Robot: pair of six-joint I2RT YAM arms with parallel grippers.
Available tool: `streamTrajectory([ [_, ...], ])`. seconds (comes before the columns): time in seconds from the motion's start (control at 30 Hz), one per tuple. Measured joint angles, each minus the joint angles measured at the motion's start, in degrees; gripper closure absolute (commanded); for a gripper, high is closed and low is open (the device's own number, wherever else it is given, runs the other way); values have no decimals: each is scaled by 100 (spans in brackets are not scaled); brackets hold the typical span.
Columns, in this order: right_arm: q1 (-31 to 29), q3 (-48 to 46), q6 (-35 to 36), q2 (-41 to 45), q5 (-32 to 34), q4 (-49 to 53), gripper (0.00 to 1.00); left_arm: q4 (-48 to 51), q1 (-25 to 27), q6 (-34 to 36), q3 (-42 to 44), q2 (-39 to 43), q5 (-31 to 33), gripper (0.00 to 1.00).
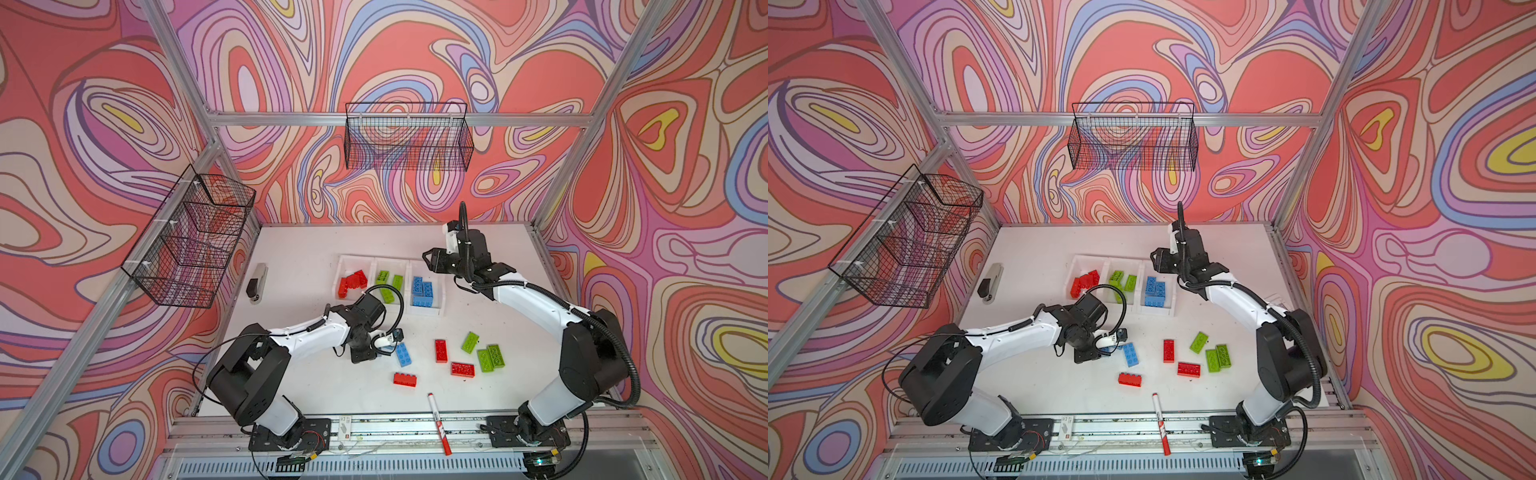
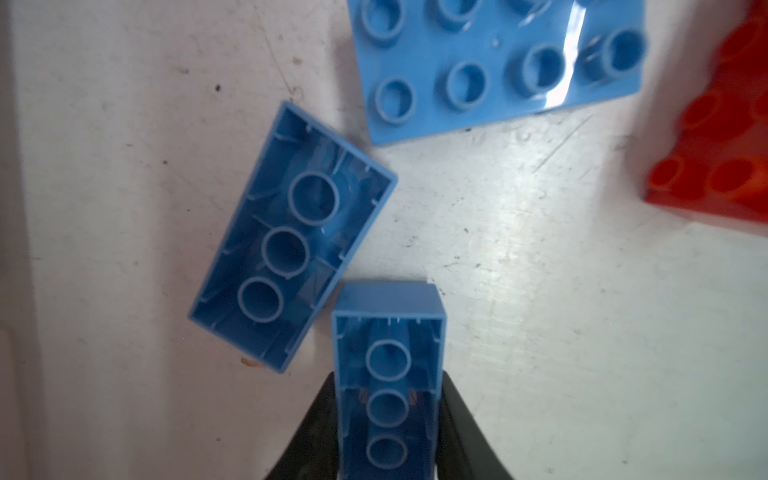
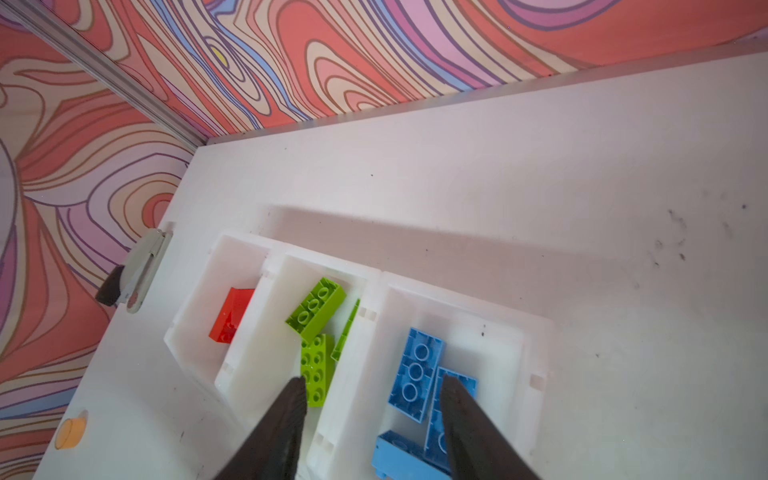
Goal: Sort the legos into containers by color
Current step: 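Grasp a blue brick with the left gripper while the right gripper withdraws, then drop the blue brick in the blue compartment while the right lowers to lime-green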
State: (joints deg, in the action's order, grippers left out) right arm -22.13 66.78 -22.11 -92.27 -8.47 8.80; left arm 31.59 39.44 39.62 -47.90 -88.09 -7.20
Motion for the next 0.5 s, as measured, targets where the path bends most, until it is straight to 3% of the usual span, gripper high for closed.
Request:
streamTrajectory([
  [0.23,638,-638,24,691,170,675,46,-17,61,-361,81,273,-7,84],
  [0.5,855,-1274,-26,1069,282,798,46,-151,-46,-914,133,1589,-37,84],
])
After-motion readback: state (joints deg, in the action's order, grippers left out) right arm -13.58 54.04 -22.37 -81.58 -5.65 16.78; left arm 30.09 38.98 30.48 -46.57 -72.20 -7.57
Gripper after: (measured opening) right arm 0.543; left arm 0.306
